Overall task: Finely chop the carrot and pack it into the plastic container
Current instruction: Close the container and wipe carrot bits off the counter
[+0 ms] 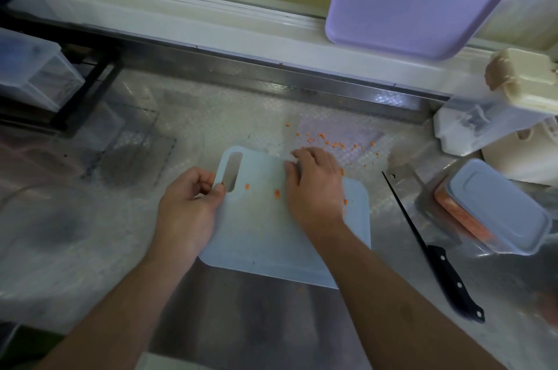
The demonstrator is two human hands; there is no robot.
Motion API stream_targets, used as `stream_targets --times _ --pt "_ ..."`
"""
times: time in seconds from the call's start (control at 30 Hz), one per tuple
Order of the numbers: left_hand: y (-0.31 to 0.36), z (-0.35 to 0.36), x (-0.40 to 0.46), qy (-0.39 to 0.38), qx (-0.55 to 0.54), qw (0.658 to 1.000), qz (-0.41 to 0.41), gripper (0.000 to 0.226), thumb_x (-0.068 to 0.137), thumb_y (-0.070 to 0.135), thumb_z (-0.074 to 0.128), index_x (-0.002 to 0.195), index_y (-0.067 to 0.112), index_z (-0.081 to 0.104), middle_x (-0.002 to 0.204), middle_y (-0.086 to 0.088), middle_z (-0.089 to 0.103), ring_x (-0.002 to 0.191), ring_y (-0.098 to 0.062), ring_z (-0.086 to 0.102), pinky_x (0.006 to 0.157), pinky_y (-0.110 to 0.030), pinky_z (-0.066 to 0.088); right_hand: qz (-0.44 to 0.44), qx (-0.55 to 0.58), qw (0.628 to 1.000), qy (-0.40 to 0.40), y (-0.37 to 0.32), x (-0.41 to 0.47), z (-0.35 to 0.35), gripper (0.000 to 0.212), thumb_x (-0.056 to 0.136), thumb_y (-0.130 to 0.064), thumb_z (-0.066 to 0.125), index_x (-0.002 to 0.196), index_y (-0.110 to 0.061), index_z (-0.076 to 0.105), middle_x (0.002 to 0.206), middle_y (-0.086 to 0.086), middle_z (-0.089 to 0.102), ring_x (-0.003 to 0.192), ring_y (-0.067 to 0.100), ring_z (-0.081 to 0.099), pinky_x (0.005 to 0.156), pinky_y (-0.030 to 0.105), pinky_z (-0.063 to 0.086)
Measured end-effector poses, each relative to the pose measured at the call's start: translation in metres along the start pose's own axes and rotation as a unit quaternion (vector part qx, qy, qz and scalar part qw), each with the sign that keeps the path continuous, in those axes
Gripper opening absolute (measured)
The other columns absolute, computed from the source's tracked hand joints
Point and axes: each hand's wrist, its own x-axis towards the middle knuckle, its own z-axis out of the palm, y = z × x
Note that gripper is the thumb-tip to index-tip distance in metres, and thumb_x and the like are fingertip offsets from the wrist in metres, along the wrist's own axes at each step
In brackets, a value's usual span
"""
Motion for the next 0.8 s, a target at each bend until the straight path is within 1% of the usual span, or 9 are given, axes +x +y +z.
stream_targets --times 0.07,0.13,0.2,0.27,0.33,0.43,0.5,0.67,0.8 --pt "0.001 -0.005 -0.001 0.009 -0.007 1.000 -0.002 0.013 0.095 0.012 0.072 0.083 0.017 0.068 0.084 -0.005 0.070 0.075 -0.018 0.060 0.072 -0.034 0.043 0.008 -0.015 0.999 0.027 0.018 0.009 -0.003 0.016 0.093 -0.021 0.062 0.097 -0.011 0.073 0.100 0.010 0.065 0.096 0.036 0.055 0.088 0.046 0.048" --pt "0.003 -0.009 0.000 0.017 -0.018 1.000 -0.002 0.011 0.095 0.012 0.071 0.085 0.015 0.069 0.086 -0.008 0.070 0.075 -0.018 0.060 0.072 -0.034 0.043 0.017 -0.025 0.999 0.034 0.037 0.015 -0.006 0.012 0.091 -0.016 0.063 0.087 -0.011 0.073 0.091 0.009 0.062 0.087 0.035 0.053 0.080 0.046 0.048" --pt "0.002 -0.012 0.002 0.018 -0.025 1.000 0.002 0.009 0.095 0.011 0.071 0.086 0.013 0.069 0.089 -0.014 0.070 0.076 -0.019 0.060 0.074 -0.036 0.043 0.040 -0.003 0.998 0.040 0.045 0.019 -0.012 0.015 0.090 -0.014 0.060 0.085 -0.011 0.073 0.086 0.009 0.063 0.082 0.035 0.054 0.075 0.047 0.050" --pt "0.001 -0.011 0.005 0.022 -0.025 0.999 0.005 0.010 0.095 0.010 0.072 0.085 0.014 0.069 0.089 -0.015 0.070 0.076 -0.020 0.060 0.075 -0.038 0.043 0.037 0.008 0.997 0.060 0.036 0.013 -0.017 0.018 0.090 -0.013 0.055 0.087 -0.010 0.073 0.084 0.010 0.064 0.080 0.037 0.056 0.073 0.046 0.050" --pt "0.001 -0.008 0.005 0.024 -0.027 0.999 0.006 0.013 0.095 0.011 0.072 0.083 0.017 0.068 0.088 -0.013 0.070 0.075 -0.020 0.060 0.075 -0.040 0.044 -0.011 0.008 0.999 0.052 0.005 -0.001 -0.020 0.023 0.092 -0.021 0.053 0.099 -0.010 0.073 0.094 0.012 0.065 0.089 0.037 0.056 0.082 0.045 0.049" --pt "0.002 -0.005 0.003 0.022 -0.027 0.999 0.012 0.014 0.095 0.012 0.072 0.084 0.018 0.069 0.087 -0.011 0.072 0.075 -0.020 0.062 0.076 -0.041 0.047 -0.081 0.019 0.995 -0.055 -0.041 -0.022 -0.017 0.049 0.095 -0.051 0.049 0.128 -0.016 0.060 0.122 0.006 0.054 0.113 0.027 0.047 0.102 0.042 0.038" --pt "0.001 -0.006 0.002 0.020 -0.023 0.999 0.014 0.013 0.095 0.012 0.072 0.084 0.019 0.070 0.087 -0.010 0.072 0.075 -0.020 0.062 0.076 -0.040 0.048 -0.093 -0.002 0.993 -0.070 -0.043 -0.025 -0.009 0.051 0.097 -0.055 0.045 0.136 -0.023 0.053 0.128 0.002 0.048 0.118 0.025 0.043 0.104 0.041 0.036" --pt "-0.008 -0.017 0.007 0.018 -0.030 0.999 0.012 0.015 0.094 0.010 0.074 0.083 0.020 0.069 0.078 0.000 0.069 0.074 -0.020 0.060 0.075 -0.036 0.044 -0.036 -0.041 0.998 -0.037 0.012 -0.006 -0.005 0.042 0.100 -0.047 0.046 0.131 -0.023 0.059 0.125 0.006 0.051 0.113 0.031 0.046 0.100 0.046 0.040" --pt "-0.009 -0.019 0.006 0.026 -0.038 0.999 0.011 0.011 0.094 0.006 0.073 0.085 0.012 0.069 0.081 -0.004 0.069 0.074 -0.020 0.060 0.074 -0.034 0.042 -0.005 -0.034 0.999 -0.005 0.048 0.005 -0.009 0.024 0.100 -0.032 0.056 0.115 -0.018 0.068 0.118 0.007 0.057 0.108 0.033 0.048 0.097 0.048 0.043"
